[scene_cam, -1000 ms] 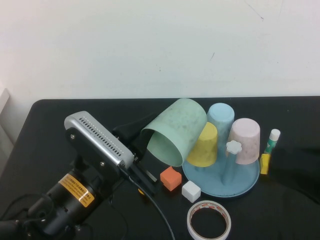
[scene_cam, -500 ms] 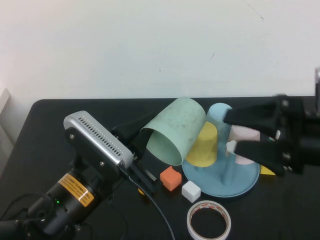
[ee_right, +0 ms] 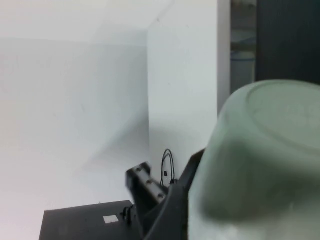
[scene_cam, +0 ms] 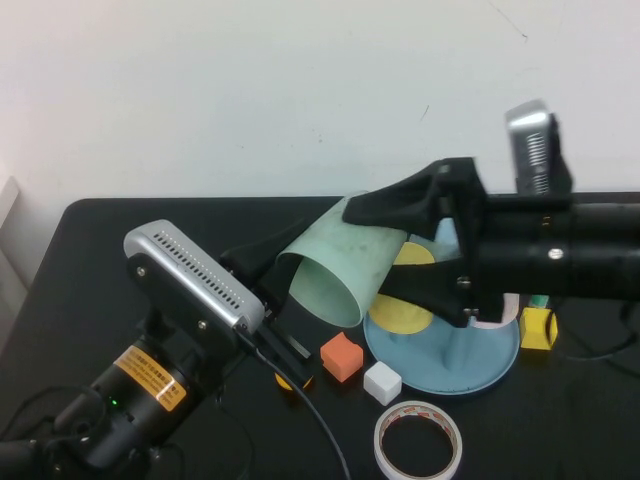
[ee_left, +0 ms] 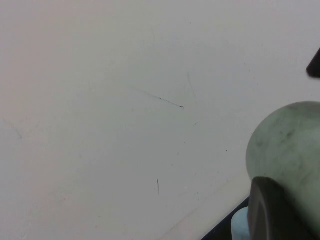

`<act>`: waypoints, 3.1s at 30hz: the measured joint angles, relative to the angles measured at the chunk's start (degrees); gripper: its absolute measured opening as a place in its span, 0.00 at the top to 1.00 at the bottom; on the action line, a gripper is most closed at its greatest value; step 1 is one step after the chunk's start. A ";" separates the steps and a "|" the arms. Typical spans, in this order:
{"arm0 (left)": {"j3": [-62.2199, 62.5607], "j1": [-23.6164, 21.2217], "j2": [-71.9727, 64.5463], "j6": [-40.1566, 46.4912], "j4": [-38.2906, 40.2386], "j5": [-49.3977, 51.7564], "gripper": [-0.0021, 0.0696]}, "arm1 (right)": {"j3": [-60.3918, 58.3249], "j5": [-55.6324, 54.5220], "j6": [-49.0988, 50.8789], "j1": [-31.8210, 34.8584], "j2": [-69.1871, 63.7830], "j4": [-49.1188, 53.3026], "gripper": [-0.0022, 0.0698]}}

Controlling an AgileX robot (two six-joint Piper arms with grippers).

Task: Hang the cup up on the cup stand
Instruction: Adjust the cup with two arms, then place the cup on the cup holder

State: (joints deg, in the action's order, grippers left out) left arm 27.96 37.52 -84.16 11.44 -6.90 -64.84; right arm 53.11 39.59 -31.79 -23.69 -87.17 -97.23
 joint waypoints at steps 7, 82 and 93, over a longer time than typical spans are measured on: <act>0.00 0.00 0.00 0.01 0.00 0.00 0.96 | 3.52 -0.77 1.27 -1.12 -4.03 0.00 0.01; -28.87 0.00 21.00 -26.75 0.05 -0.23 0.97 | -0.73 -31.86 -59.01 3.12 -1.04 18.49 0.15; -28.87 0.00 21.00 -26.75 0.05 -0.23 0.97 | -0.73 -30.89 -73.40 3.12 -5.30 1.46 0.15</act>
State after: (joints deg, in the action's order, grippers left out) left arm -0.91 37.52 -63.16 -15.31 -6.85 -65.07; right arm 52.38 8.70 -105.19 -20.57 -92.47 -95.77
